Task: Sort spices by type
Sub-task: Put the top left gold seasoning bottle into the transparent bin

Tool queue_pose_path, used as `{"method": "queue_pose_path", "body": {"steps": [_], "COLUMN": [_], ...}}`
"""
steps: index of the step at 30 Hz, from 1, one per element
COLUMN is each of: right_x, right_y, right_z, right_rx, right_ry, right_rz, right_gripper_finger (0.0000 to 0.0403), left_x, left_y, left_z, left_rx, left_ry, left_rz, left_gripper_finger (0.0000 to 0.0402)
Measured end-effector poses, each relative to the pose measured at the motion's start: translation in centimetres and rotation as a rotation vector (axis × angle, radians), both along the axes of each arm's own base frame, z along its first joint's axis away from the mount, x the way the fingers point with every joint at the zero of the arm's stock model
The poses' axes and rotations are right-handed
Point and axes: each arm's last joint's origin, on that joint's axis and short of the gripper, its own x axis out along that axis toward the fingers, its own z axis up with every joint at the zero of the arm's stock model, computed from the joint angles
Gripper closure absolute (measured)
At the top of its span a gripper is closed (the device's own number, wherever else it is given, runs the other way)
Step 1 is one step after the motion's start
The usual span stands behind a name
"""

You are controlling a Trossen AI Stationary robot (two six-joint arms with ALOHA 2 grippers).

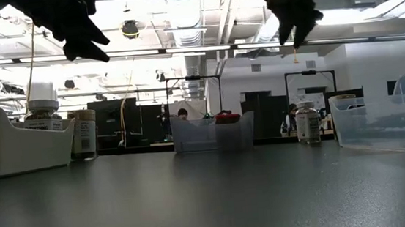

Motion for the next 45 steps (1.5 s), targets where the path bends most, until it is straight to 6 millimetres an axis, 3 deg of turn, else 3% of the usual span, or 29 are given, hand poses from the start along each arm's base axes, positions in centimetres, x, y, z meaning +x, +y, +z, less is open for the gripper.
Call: {"method": "queue_pose_path", "body": {"steps": [10, 16, 27, 40, 45], "right_x": [-2.6, -3.9, -4.2, -4.2, -4.0], "right_y": [5.2, 7.0, 7.2, 7.2, 7.1], "right_z": [-4.1, -5.3, -5.8, -5.8, -5.7], "right_rx": [-0.035, -0.089, -0.097, -0.089, -0.087], "right_ry": [-0.091, -0.081, -0.064, -0.086, -0.108], "right_rz": [-0.028, -0.049, -0.022, -0.051, -0.065], "right_gripper_finger": [0.0070, 0.0070, 0.0070, 0.0070, 0.0070], "left_x": [0.1, 0.6, 0.8, 0.9, 0.8], "left_y": [-0.1, -0.9, -0.2, 0.1, 0.0], "left_z": [0.0, -0.2, 0.5, 0.9, 0.6], "left_rx": [0.011, -0.003, -0.044, -0.013, 0.002], "left_ry": [0.010, 0.019, 0.019, -0.013, 0.032], "left_rz": [0.050, 0.126, 0.496, 0.504, 0.492], "left_gripper_finger": [0.0136, 0.0141, 0.0141, 0.0139, 0.0113]}}
